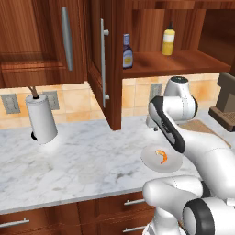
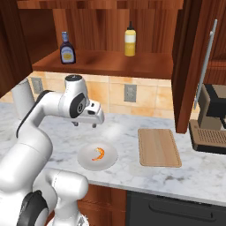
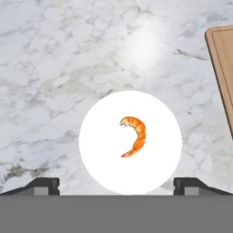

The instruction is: Pick the shrimp from the plate and place it on the cutting board. Then pick the condiment bottle from the cabinet and place it next to the cutting board.

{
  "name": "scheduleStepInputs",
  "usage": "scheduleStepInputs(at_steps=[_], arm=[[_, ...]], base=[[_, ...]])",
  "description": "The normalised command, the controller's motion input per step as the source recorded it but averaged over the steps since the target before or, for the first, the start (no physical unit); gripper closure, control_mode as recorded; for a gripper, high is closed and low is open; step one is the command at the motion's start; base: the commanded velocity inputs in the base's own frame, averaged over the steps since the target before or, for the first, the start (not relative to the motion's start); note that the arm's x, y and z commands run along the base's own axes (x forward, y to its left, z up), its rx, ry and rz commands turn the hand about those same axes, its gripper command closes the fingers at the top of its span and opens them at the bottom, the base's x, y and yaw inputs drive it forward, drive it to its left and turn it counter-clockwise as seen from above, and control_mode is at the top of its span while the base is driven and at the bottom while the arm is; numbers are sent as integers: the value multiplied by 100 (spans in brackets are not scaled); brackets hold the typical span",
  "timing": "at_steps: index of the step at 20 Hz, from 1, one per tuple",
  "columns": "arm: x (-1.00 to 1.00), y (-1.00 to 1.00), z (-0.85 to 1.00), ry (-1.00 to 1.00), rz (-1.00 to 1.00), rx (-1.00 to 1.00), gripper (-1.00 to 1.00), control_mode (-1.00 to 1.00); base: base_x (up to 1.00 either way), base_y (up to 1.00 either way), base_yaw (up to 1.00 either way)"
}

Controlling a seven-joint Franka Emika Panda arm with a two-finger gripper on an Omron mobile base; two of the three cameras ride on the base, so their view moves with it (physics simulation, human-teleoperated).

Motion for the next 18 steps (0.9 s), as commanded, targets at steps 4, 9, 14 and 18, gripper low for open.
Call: scheduleStepInputs(at_steps=[4, 9, 14, 18], arm=[[0, -6, -33, 0, 2, -3, -100, -100], [0, -10, -34, 0, 2, -1, -100, -100], [0, -7, -31, 0, 3, 0, -100, -100], [2, -5, -23, 0, 3, 0, -100, -100]], base=[[0, 0, 0], [0, 0, 0], [0, 0, 0], [0, 0, 0]])
